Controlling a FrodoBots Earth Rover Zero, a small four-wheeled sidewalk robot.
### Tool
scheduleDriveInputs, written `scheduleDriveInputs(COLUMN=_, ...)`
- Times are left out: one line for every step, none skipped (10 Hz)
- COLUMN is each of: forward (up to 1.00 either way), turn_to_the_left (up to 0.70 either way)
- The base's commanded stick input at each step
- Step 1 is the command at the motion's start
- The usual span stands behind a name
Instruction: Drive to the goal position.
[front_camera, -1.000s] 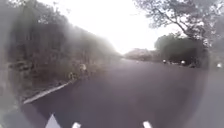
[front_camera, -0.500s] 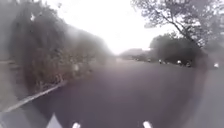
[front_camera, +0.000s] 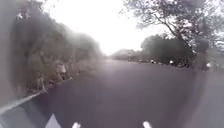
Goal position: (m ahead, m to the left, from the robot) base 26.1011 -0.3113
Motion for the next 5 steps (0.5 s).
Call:
scheduleDriveInputs(forward=0.7, turn_to_the_left=-0.04)
scheduleDriveInputs(forward=0.7, turn_to_the_left=-0.01)
scheduleDriveInputs(forward=0.7, turn_to_the_left=0.0)
scheduleDriveInputs(forward=0.7, turn_to_the_left=0.0)
scheduleDriveInputs(forward=0.7, turn_to_the_left=0.0)
